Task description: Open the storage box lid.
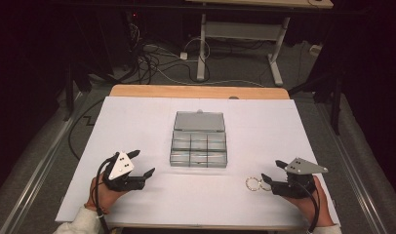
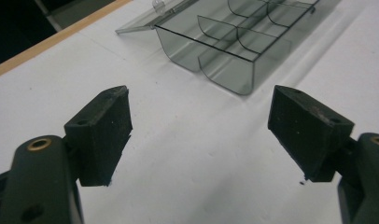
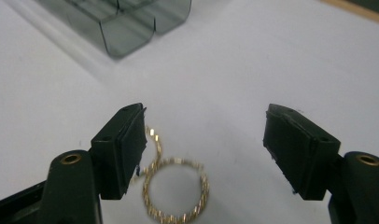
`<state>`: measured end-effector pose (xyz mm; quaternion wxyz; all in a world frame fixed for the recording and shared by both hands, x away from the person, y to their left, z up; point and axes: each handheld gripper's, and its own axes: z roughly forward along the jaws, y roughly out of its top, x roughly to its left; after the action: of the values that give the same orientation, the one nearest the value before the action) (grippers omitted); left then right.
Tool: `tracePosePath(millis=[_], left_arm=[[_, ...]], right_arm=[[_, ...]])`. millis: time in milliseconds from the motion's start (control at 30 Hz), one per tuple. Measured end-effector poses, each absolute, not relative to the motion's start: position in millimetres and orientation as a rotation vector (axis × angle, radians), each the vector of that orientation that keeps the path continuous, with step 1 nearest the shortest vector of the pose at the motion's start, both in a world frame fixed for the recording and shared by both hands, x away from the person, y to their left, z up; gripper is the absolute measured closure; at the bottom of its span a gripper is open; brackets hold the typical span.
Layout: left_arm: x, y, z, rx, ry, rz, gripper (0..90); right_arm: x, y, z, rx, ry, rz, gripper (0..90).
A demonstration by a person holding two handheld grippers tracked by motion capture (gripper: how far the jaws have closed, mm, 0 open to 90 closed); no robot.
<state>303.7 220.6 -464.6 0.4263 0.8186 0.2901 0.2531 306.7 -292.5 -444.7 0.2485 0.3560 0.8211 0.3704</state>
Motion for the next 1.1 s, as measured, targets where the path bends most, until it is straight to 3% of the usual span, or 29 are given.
tracePosePath(millis=[300, 667, 833, 933, 1100], left_arm=[[277.6, 227.3, -474.2, 2.069, 0.735, 0.598, 21.3], [273.4, 228.7, -475.6, 2.069, 0.743, 0.572, 21.3], [274.7, 226.8, -477.5, 2.086, 0.742, 0.563, 21.3], [275.1, 226.2, -478.2, 2.094, 0.736, 0.557, 21.3], [276.2, 225.3, -480.3, 2.105, 0.736, 0.551, 21.4]], right_arm=[[296.6, -294.9, -464.8, 1.039, 2.336, 0.942, 29.9], [302.4, -288.5, -472.5, 1.083, 2.367, 0.873, 30.5], [308.3, -287.9, -472.5, 1.075, 2.399, 0.901, 37.4], [309.3, -291.4, -472.1, 1.089, 2.383, 0.913, 47.1], [311.0, -292.8, -472.2, 1.041, 2.391, 0.913, 48.2]])
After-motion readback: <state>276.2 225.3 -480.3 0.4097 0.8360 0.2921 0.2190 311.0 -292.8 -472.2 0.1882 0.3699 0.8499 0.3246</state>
